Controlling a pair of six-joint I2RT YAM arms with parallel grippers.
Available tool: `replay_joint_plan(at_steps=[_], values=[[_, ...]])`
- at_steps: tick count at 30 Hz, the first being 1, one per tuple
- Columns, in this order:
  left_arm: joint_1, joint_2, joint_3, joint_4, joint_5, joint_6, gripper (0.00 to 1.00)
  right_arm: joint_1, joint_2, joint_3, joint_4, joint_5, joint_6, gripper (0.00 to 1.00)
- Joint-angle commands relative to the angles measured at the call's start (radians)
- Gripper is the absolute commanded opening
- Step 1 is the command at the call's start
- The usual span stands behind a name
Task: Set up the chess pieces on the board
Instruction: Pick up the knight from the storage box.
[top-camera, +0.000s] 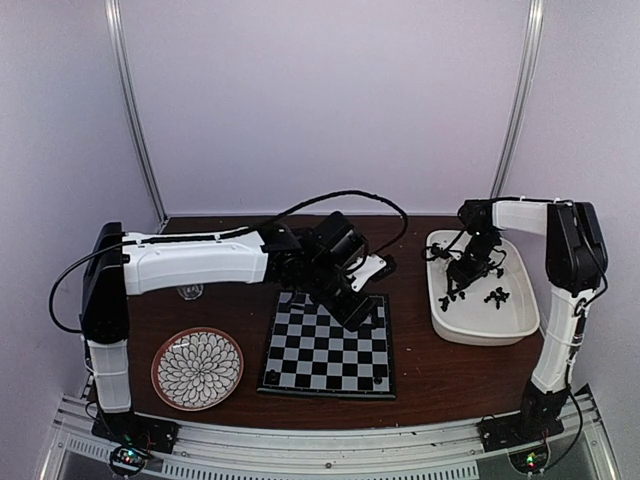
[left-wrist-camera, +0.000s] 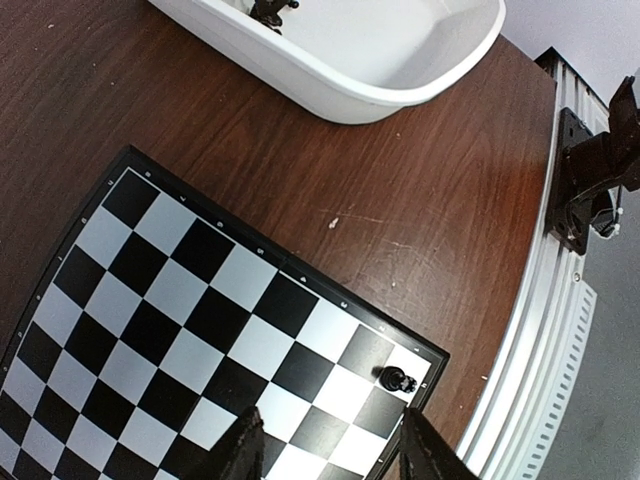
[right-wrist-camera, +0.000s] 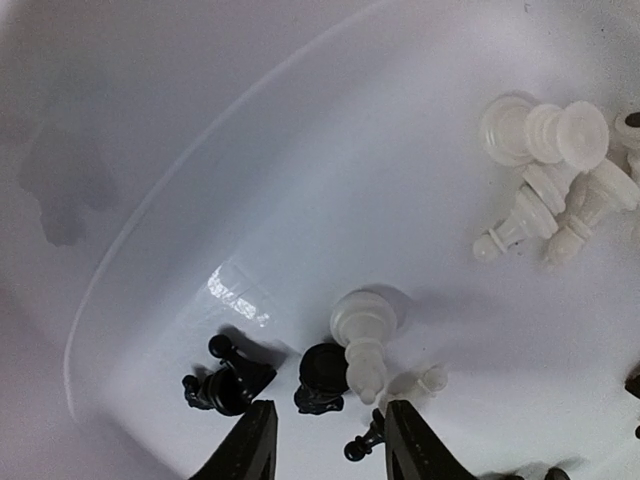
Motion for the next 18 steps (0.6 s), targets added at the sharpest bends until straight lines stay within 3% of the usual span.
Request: replay_joint_plan(at_steps=[1, 7, 18], values=[[-0.002, -0.042, -0.012, 0.052, -0.005, -0.009, 0.47, 0.011, 0.034, 0.014, 0.031, 0.039, 0.014, 0.40], [-0.003, -0.042, -0.024, 0.056, -0.008, -0.013, 0.47, 0.012, 0.056, 0.012, 0.046, 0.060, 0.022, 0.38], [-0.003, -0.042, -0.031, 0.070, -0.008, -0.011, 0.47, 0.012, 0.011, -0.032, 0.071, 0.076, 0.032, 0.21]])
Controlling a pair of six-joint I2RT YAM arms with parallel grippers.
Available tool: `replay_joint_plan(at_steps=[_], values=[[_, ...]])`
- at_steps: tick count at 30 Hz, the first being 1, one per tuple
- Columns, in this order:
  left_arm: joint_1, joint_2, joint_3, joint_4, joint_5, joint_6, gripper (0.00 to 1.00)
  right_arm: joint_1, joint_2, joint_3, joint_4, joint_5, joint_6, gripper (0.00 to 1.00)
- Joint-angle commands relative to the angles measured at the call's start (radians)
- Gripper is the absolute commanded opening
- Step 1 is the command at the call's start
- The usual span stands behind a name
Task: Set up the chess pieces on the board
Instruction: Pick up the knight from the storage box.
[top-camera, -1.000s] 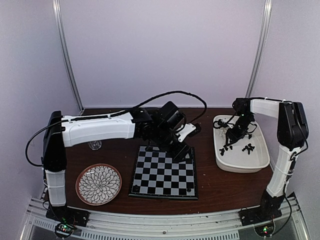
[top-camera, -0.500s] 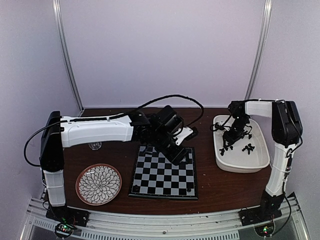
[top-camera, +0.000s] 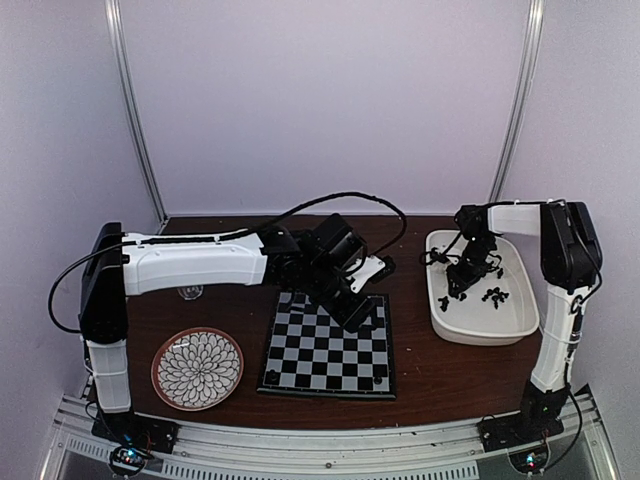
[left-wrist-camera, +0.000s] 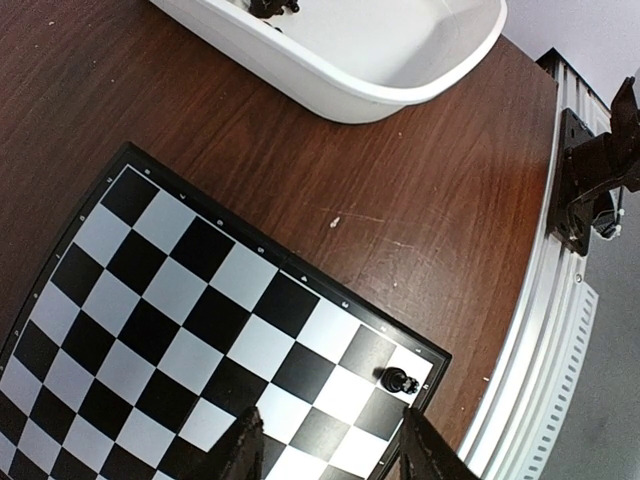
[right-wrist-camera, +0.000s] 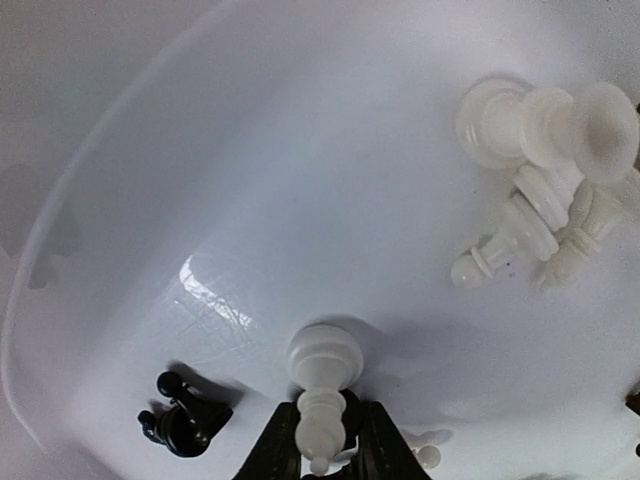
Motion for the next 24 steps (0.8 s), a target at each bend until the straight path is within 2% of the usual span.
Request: replay_joint_plan(at_steps=[1, 7, 12, 18, 21, 24], values=[[-0.003, -0.033, -0.003, 0.046, -0.009, -0.005, 0.47, 0.004, -0.054, -0.028, 0.018, 0.032, 0.009, 0.20], [0.000, -0.018, 0.033, 0.051, -0.022, 0.009, 0.47, -0.017, -0.161, -0.046, -0.012, -0.013, 0.021, 0.17], [0.005, -0.016, 0.061, 0.098, -0.077, -0.005, 0.48, -0.048, -0.317, -0.075, -0.065, -0.138, 0.029, 0.15], [0.005, -0.043, 0.042, 0.300, -0.181, -0.050, 0.49, -0.053, -0.491, -0.072, -0.070, -0.504, 0.105, 0.15], [0.006, -0.054, 0.006, 0.486, -0.205, -0.039, 0.49, -0.053, -0.543, -0.062, 0.003, -0.701, 0.205, 0.15], [0.005, -0.040, 0.013, 0.639, -0.251, 0.023, 0.49, -0.050, -0.563, -0.062, 0.141, -0.858, 0.384, 0.14]])
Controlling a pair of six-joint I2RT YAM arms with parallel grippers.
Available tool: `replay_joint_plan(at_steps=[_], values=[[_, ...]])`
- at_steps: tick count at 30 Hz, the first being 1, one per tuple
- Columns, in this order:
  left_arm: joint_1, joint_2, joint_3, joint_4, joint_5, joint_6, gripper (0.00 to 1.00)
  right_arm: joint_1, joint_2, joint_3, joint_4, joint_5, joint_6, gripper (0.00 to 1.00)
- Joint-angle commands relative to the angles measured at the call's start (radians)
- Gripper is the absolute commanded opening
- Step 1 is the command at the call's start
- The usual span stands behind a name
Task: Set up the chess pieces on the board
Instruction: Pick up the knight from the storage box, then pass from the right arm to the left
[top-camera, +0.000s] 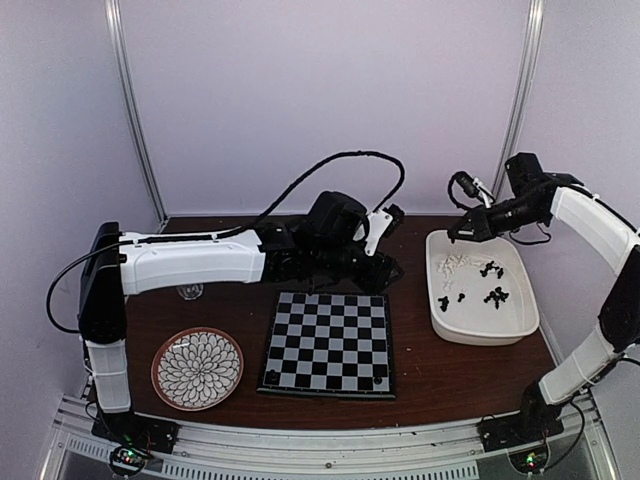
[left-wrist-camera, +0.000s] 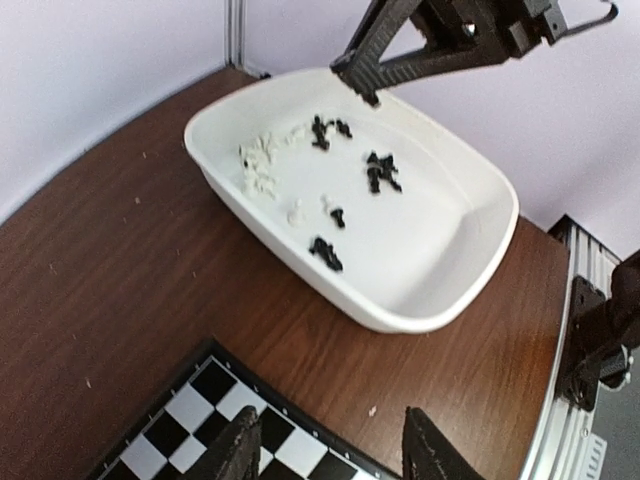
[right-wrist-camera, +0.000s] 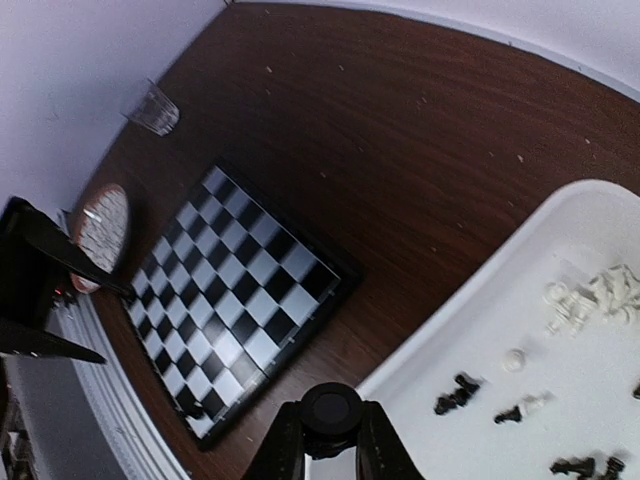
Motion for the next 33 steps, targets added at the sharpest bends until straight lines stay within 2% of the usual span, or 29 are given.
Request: replay_joint_plan(at_steps=[1, 5, 10, 13, 23, 33], values=[[0.003, -0.027, 0.010, 0.338, -0.088, 0.067, 0.49, 0.013, -0.024, 0.003, 0.205, -0.344, 0.279, 0.14], [0.000, -0.002, 0.034, 0.437, -0.121, 0.121, 0.46, 0.046, -0.033, -0.022, 0.415, -0.446, 0.522, 0.14], [-0.018, 0.020, 0.042, 0.530, -0.157, 0.206, 0.44, 0.058, -0.059, -0.133, 0.906, -0.497, 0.939, 0.14], [-0.030, 0.037, 0.063, 0.564, -0.177, 0.254, 0.42, 0.078, -0.060, -0.170, 1.039, -0.505, 1.060, 0.14], [-0.031, 0.110, 0.180, 0.537, -0.218, 0.305, 0.28, 0.110, -0.096, -0.188, 1.067, -0.499, 1.081, 0.15], [-0.031, 0.127, 0.197, 0.568, -0.257, 0.344, 0.26, 0.116, -0.111, -0.206, 1.082, -0.507, 1.090, 0.15]])
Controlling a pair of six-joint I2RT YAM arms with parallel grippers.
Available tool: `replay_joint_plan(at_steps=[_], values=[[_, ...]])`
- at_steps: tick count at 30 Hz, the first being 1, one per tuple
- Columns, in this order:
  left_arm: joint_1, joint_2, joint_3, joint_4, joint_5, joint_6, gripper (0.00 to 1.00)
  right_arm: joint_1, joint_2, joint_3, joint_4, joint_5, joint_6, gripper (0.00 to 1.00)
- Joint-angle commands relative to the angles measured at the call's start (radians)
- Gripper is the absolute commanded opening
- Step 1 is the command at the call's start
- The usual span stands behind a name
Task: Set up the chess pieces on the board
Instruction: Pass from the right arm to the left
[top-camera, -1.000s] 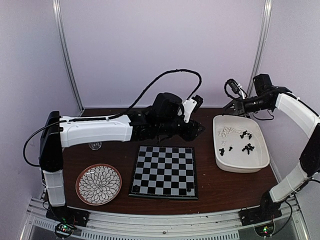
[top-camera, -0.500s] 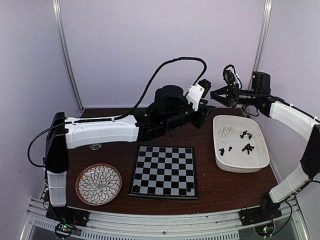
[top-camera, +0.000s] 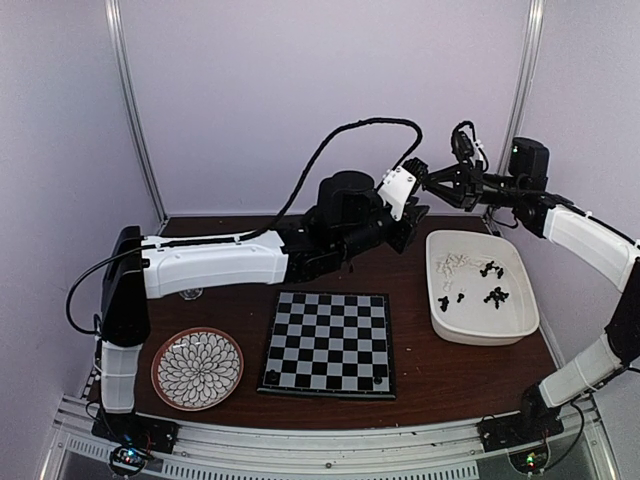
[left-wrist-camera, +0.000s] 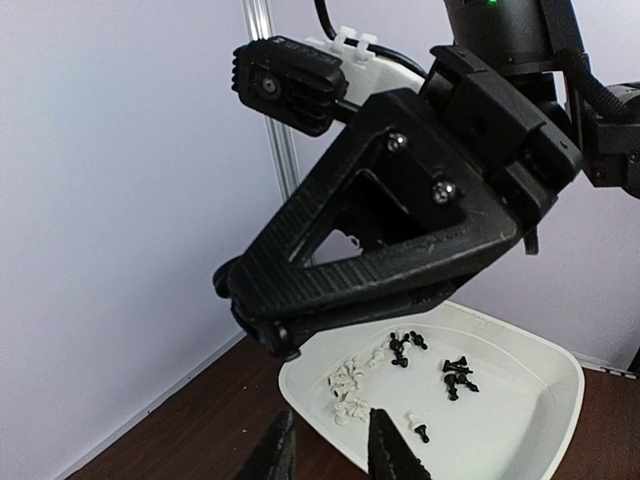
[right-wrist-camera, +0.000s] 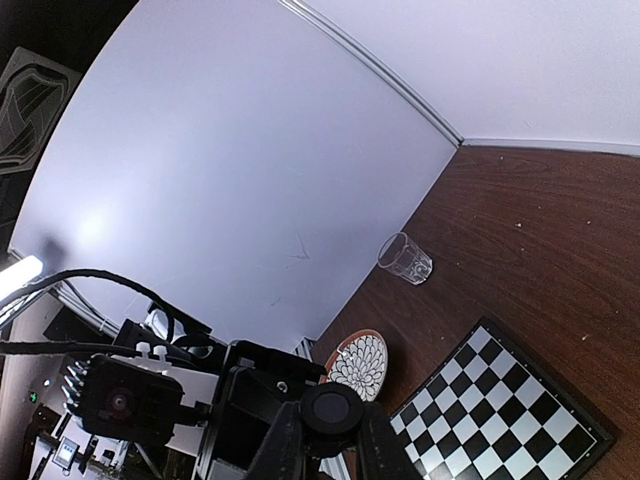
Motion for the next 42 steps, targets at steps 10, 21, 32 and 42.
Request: replay_joint_plan(at_steps=[10, 21, 32, 42], values=[[0.000, 0.019, 0.063, 0.099, -0.039, 0.041, 0.29, 0.014, -0.025, -0.018, 0.037, -0.024, 0.004, 0.16], [0.001, 0.065, 0.145, 0.036, -0.058, 0.044, 0.22, 0.017, -0.039, -0.025, 0.040, -0.027, 0.005, 0.16], [-0.001, 0.076, 0.156, 0.031, -0.063, 0.049, 0.19, 0.016, -0.040, -0.032, 0.070, -0.026, 0.032, 0.16], [-0.002, 0.067, 0.146, 0.037, -0.060, 0.052, 0.03, 0.013, -0.040, -0.040, 0.065, -0.029, 0.018, 0.25]])
